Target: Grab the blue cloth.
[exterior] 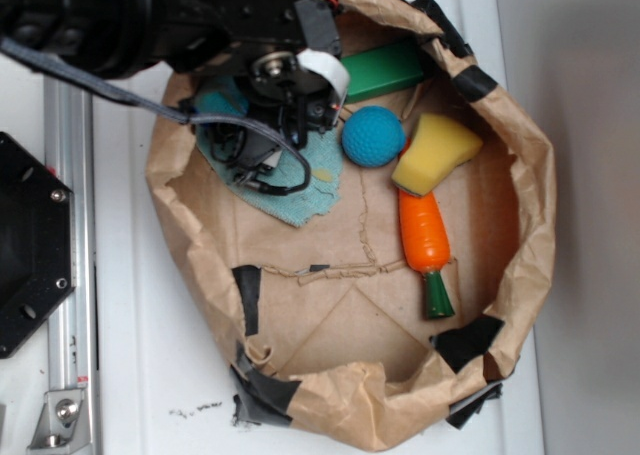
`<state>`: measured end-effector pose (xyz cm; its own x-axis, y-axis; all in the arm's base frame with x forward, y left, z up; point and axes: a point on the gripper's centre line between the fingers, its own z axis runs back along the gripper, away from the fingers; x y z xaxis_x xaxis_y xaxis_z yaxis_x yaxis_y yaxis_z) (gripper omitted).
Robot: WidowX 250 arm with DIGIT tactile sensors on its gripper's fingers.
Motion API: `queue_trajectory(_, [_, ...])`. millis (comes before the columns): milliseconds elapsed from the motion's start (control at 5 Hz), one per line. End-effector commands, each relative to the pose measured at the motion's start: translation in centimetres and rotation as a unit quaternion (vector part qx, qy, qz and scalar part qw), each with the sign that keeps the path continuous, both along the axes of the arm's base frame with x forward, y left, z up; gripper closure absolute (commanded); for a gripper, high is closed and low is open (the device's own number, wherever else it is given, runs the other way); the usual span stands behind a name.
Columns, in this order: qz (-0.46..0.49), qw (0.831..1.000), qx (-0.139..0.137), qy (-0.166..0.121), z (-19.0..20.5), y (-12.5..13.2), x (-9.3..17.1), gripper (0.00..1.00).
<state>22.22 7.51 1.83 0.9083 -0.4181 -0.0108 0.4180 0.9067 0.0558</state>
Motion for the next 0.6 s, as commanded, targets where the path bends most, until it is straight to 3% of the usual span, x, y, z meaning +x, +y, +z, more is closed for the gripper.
queue_trajectory(0, [-0.001,0.999,-0.007,-0.035,5.2,-2.7,1.8,1.00])
queue_trajectory(200, [-0.028,0.997,-0.037,-0.058,10.3,-7.6,3.8,1.00])
queue_trajectory(400, [0.093,0.994,-0.035,-0.040,15.1,-10.0,5.0,1.00])
